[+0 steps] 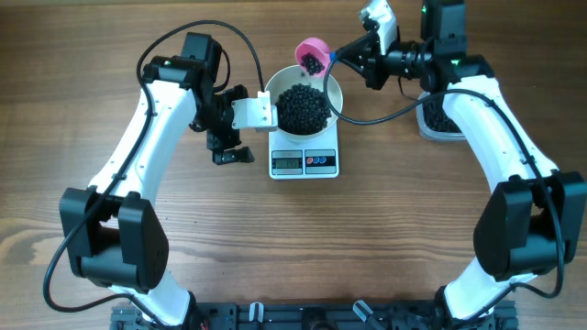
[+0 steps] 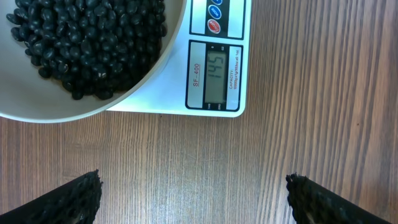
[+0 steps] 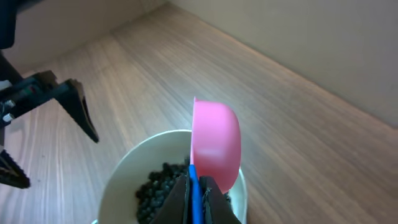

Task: Scoop item into bowl and weigh 150g on scale
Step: 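Tilt the scoop slightly to trickle beans into the bowl, right gripper, then hold the pink scoop still over the white bowl with the right gripper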

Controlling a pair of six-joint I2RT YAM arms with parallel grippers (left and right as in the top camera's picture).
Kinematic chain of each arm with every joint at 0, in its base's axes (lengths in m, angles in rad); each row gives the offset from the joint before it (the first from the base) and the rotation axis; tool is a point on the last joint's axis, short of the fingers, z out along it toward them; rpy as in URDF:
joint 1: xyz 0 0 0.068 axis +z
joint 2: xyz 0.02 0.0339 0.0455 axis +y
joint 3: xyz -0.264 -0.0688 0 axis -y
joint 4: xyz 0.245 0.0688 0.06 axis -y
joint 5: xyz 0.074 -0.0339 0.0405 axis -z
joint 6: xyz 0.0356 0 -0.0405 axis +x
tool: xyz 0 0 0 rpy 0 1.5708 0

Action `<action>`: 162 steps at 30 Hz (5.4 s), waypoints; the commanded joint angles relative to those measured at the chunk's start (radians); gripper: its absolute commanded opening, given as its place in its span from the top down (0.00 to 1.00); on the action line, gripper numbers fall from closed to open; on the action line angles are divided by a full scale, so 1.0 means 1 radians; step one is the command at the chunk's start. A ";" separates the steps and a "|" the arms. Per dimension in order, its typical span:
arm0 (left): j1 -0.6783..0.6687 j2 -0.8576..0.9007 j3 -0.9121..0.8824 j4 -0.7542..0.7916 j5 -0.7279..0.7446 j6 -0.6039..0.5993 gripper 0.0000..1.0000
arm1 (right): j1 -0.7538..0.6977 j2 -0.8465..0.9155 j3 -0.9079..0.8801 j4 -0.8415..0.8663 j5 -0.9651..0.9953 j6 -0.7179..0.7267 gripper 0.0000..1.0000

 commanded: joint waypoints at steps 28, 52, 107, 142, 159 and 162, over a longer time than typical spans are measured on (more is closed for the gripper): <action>0.004 0.002 -0.008 0.000 0.027 0.019 0.00 | -0.006 0.011 0.005 -0.022 0.073 -0.007 0.96; 0.003 0.002 -0.008 0.000 0.027 0.019 0.00 | 0.056 -0.011 0.007 0.003 0.171 -0.122 0.96; 0.004 0.002 -0.008 0.000 0.027 0.019 0.00 | 0.043 -0.011 0.007 0.007 0.086 -0.062 0.96; 0.003 0.002 -0.008 0.000 0.027 0.019 0.00 | 0.043 -0.011 0.007 0.007 0.093 -0.061 0.96; 0.003 0.002 -0.008 0.000 0.027 0.019 0.00 | 0.043 -0.011 0.007 0.007 0.094 -0.062 0.96; 0.003 0.002 -0.008 0.000 0.027 0.019 0.00 | 0.043 -0.011 0.007 0.007 0.094 -0.062 0.96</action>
